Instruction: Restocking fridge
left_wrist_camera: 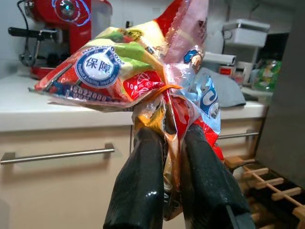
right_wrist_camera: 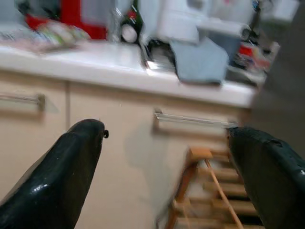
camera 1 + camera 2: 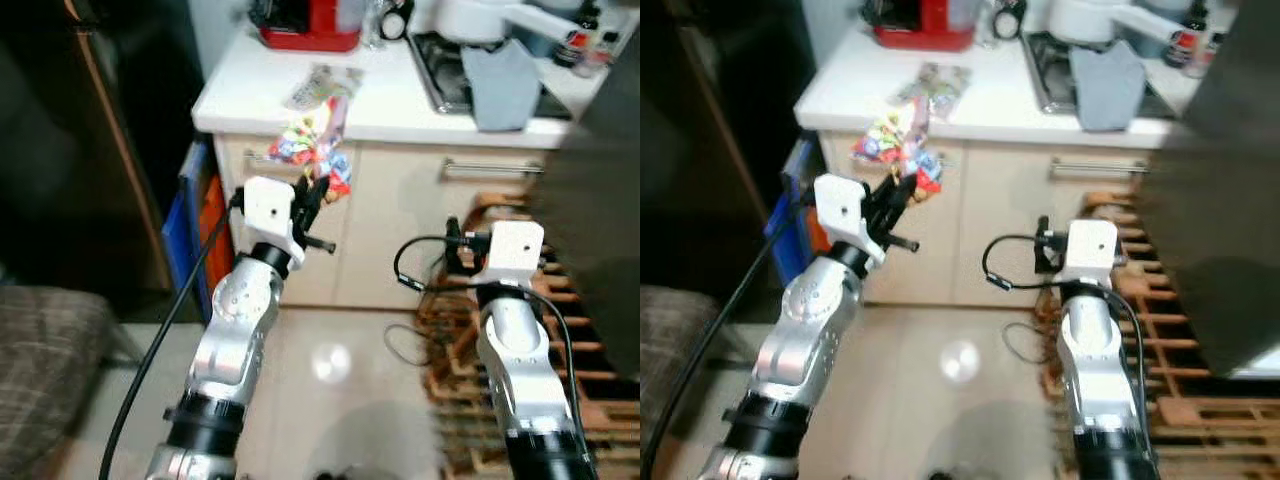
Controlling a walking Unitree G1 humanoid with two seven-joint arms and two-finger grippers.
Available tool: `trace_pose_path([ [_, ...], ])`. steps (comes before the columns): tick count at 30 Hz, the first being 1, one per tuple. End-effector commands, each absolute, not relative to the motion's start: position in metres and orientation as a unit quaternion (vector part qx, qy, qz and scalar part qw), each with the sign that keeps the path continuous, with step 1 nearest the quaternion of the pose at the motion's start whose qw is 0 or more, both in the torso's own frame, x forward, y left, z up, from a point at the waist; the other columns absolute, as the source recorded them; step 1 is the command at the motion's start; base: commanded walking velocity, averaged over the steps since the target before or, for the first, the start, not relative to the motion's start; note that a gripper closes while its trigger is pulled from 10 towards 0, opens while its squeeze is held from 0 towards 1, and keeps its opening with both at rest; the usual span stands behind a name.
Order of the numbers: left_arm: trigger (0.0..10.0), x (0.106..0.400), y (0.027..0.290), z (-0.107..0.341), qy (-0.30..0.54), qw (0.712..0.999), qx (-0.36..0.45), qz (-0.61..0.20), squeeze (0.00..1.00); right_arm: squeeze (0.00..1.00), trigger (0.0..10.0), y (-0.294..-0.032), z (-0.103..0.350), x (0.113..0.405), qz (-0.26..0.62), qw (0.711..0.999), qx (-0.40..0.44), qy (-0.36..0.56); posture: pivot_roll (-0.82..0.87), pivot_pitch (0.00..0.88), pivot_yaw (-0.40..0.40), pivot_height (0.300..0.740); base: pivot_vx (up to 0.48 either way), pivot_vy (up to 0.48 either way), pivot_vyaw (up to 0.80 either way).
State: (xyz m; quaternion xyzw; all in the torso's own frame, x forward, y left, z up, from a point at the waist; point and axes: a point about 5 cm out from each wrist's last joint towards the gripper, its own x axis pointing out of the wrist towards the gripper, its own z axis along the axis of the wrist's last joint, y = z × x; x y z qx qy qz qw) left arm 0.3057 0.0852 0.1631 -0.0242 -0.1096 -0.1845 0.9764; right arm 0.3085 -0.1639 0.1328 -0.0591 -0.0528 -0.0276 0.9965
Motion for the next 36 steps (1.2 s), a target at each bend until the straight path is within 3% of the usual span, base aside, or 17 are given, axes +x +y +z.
trace_pose_path([
  [1,10.0,0.304,0.083,0.174,-0.140,0.973,-0.024,-0.182,0.00,0.00,10.0,-0.165,0.134,0.312,-0.022,0.996,-0.061,-0.054,-0.07,0.000,-0.058,0.740,0.000,-0.364,0.00],
  [7,10.0,0.306,0.087,0.181,-0.154,0.974,-0.015,-0.166,0.00,0.00,10.0,-0.154,0.137,0.316,0.007,0.997,-0.060,-0.056,-0.07,0.000,-0.055,0.740,0.000,0.000,0.00],
  [20,10.0,0.308,0.081,0.178,-0.146,0.965,0.009,-0.216,0.00,0.00,10.0,-0.149,0.121,0.300,0.020,0.998,-0.045,-0.041,-0.11,0.000,0.022,0.740,0.000,0.000,-0.32],
  [36,10.0,0.301,0.085,0.179,-0.147,0.960,-0.032,-0.237,0.00,0.00,10.0,-0.151,0.124,0.307,0.024,0.997,-0.052,-0.049,-0.08,0.000,0.010,0.740,0.000,0.000,0.00],
])
